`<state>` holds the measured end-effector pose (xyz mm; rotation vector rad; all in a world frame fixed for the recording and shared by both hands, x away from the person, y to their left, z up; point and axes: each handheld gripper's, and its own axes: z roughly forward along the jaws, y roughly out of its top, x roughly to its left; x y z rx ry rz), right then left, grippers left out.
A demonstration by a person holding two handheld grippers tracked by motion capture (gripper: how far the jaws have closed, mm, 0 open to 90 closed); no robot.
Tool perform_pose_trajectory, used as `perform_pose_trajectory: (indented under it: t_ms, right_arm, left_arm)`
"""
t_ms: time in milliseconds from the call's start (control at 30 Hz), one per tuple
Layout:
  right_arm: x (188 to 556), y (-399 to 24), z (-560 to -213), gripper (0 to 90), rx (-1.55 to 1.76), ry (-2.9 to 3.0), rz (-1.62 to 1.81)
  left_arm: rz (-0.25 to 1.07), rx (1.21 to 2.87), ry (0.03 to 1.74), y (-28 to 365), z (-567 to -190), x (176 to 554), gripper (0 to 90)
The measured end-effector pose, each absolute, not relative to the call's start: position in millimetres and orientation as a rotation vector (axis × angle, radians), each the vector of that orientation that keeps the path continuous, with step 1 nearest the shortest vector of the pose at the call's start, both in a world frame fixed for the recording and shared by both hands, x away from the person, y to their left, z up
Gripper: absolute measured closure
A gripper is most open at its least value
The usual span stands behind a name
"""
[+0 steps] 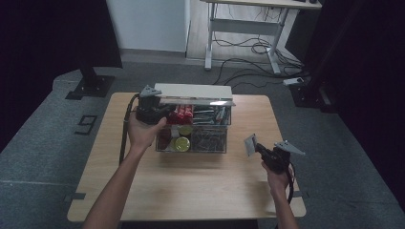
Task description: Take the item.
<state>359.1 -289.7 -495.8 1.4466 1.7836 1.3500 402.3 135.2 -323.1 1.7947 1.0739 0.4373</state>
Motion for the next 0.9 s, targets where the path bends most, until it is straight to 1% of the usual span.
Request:
perform_pose_trajectory:
  t_ms: [733, 833, 900]
  right_arm:
    - [370, -308, -532, 88.7, 1.549, 1.782, 1.19]
    - [370, -309, -535, 87.7, 1.556, 1.785, 1.17]
    - [371, -309, -537, 84.3, 1.561, 1.781, 1.145]
  left_arm:
    - [0.441, 1.795, 1.076, 135, -324, 402, 90.0]
    - [0.442, 1.797, 1.076, 134, -325, 402, 90.0]
    - [0.442, 1.797, 1.074, 134, -324, 402, 90.0]
